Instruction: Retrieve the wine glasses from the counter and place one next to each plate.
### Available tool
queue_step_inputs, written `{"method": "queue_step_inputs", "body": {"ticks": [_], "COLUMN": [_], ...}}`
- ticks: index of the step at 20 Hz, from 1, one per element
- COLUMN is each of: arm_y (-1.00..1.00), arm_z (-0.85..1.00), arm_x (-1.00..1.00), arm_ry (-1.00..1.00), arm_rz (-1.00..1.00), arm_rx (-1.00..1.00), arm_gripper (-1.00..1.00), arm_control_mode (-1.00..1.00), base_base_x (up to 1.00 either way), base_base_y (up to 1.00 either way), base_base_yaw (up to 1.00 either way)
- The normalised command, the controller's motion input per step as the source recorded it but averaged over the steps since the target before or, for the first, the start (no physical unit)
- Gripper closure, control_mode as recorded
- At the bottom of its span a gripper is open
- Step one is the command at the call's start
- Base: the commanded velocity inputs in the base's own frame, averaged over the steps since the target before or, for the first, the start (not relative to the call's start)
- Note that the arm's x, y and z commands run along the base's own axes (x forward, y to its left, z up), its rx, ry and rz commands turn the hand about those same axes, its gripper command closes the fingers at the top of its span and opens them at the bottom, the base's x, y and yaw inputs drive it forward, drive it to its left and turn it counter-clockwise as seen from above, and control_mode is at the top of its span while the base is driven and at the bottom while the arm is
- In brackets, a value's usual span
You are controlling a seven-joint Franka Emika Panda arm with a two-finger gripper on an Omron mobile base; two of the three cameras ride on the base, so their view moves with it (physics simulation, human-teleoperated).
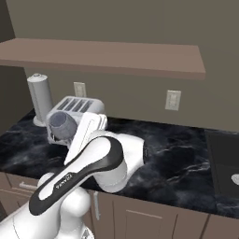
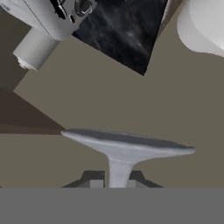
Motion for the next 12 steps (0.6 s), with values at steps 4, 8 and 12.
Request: {"method": "queue_step_inputs", "body": {"ticks": [4, 8, 12], "arm_y": [0.00, 0.00, 0.00], "arm_z": [0.00, 0.00, 0.00], "arm_x": [0.00, 0.00, 0.00], "arm_ry": [0.00, 0.00, 0.00], "arm_rz": [0.00, 0.00, 0.00], "arm_rx": [0.00, 0.00, 0.00], "arm_gripper": [1.00, 1.00, 1.00], "arm_control_mode": [1.00, 1.00, 1.00], "base_base_x": [-0.80, -1.00, -0.96], "base_base_y": [-0.44, -0.66, -0.81], "base_base_yaw": [-0.28, -0.24, -0.33]}}
